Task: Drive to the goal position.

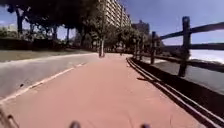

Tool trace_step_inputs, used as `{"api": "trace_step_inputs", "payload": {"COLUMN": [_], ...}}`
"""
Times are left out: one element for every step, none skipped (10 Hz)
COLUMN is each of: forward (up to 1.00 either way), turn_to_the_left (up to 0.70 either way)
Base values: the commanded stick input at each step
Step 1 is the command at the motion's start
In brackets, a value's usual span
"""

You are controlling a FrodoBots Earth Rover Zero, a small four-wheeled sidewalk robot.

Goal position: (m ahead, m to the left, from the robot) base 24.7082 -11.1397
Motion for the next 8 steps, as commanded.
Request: {"api": "trace_step_inputs", "payload": {"forward": [1.0,1.0,1.0,1.0,1.0,1.0,1.0,1.0], "turn_to_the_left": [0.0,0.0,0.0,0.0,0.0,0.0,0.0,0.0]}}
